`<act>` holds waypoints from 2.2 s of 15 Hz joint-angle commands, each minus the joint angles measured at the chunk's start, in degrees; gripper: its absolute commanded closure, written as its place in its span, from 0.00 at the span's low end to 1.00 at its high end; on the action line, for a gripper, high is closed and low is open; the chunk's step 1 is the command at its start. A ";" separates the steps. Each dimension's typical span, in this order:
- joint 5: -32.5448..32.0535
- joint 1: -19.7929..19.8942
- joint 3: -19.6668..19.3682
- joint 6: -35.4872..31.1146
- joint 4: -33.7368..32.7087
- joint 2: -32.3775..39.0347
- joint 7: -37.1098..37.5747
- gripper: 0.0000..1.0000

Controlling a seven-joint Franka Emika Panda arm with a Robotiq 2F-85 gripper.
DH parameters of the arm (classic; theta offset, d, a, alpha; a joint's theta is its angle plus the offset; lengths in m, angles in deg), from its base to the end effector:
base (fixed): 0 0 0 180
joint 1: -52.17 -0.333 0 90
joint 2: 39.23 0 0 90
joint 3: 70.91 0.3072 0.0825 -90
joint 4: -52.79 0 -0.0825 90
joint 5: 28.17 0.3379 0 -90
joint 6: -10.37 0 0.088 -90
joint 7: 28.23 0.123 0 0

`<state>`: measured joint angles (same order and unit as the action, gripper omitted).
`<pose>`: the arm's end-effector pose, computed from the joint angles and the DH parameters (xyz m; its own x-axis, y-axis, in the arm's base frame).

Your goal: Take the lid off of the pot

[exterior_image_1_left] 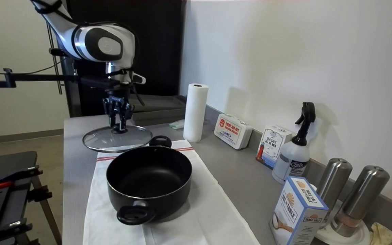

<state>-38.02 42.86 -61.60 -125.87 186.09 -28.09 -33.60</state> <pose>0.4500 0.1487 0.2586 0.8450 0.5138 -0.1483 0.5258 -0.8488 0.0554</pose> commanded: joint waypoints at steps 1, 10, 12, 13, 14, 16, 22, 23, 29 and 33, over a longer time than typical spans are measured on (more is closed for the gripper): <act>-1.06 -0.73 -0.10 -0.51 -3.14 3.30 0.21 0.76; -0.70 -0.18 -0.89 -6.54 -6.52 11.37 -1.19 0.76; -1.04 -0.22 -1.48 -7.96 -7.37 13.18 -1.09 0.76; -1.22 -0.26 -1.76 -8.62 -7.62 13.96 -1.14 0.76; -1.53 -0.44 -2.14 -9.10 -7.92 14.63 -0.91 0.76; -1.90 -0.52 -2.55 -9.65 -8.51 15.85 -1.00 0.76; -1.98 -0.41 -2.37 -9.66 -9.02 16.27 -2.02 0.76; -1.91 -0.37 -2.32 -9.49 -8.89 16.04 -2.17 0.66; -0.16 0.90 -0.70 -9.99 -5.59 10.75 -4.37 0.01; 1.68 2.10 0.73 -10.32 -1.58 3.59 -7.16 0.00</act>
<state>-38.45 43.37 -62.49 -135.17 179.41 -17.54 -37.54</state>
